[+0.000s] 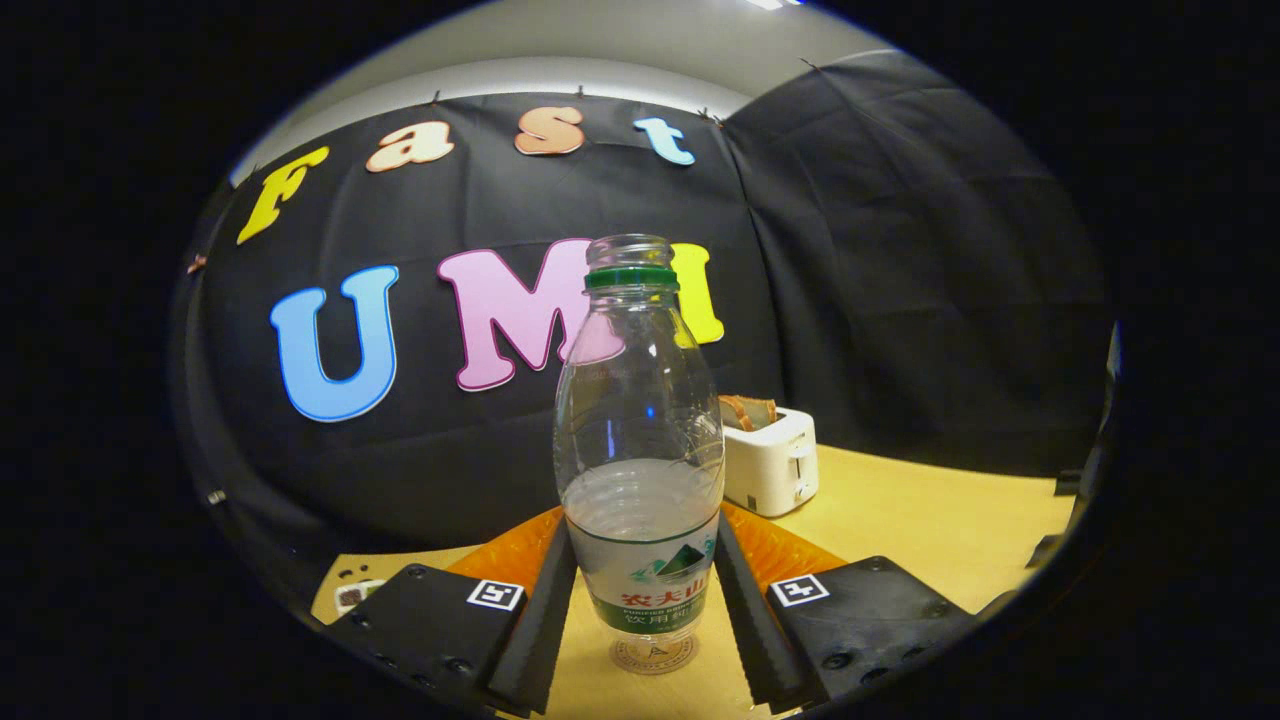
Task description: Take the bottle from table, then pour the juice into the cup, finally place the bottle on the coaster
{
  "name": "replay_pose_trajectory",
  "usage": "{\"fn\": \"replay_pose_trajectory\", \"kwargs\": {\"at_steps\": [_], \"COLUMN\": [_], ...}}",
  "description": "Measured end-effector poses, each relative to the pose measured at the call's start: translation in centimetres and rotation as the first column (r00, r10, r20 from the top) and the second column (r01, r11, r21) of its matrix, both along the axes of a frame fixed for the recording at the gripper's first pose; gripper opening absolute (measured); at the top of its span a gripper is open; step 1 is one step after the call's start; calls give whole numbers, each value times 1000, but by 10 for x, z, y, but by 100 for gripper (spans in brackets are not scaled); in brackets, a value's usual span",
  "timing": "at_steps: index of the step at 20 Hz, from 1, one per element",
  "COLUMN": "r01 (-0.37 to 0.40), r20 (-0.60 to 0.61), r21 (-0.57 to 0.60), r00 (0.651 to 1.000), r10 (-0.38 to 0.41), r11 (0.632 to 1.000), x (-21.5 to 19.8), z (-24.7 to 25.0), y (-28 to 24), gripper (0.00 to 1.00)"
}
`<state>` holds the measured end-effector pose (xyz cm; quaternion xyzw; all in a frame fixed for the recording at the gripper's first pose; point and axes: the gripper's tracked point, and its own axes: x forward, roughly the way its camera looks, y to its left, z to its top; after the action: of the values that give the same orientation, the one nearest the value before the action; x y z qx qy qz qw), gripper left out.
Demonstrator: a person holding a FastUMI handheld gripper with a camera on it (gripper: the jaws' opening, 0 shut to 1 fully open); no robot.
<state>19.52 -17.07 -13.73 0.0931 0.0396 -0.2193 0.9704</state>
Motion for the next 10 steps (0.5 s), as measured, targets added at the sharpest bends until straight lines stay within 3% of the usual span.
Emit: {"fn": "replay_pose_trajectory", "kwargs": {"at_steps": [10], "r01": [-31], "r20": [-115], "r21": [-112], "r00": [993], "r10": [18], "r11": [993], "x": [33], "z": [-71], "y": [23], "gripper": [74]}}
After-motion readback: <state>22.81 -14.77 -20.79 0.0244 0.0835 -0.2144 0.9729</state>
